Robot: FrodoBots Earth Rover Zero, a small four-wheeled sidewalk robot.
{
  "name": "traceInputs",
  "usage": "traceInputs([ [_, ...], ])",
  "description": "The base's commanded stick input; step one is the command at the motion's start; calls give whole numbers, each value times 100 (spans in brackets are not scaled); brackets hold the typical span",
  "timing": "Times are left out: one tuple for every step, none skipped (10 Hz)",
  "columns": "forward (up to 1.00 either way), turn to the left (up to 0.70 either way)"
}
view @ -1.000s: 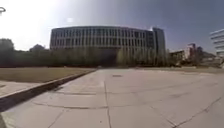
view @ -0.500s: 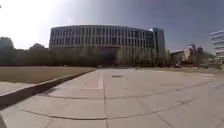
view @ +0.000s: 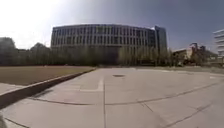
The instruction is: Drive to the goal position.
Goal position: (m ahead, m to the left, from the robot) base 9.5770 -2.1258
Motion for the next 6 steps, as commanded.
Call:
traceInputs([
  [70,0],
  [70,0],
  [70,0],
  [70,0],
  [70,0],
  [70,0],
])
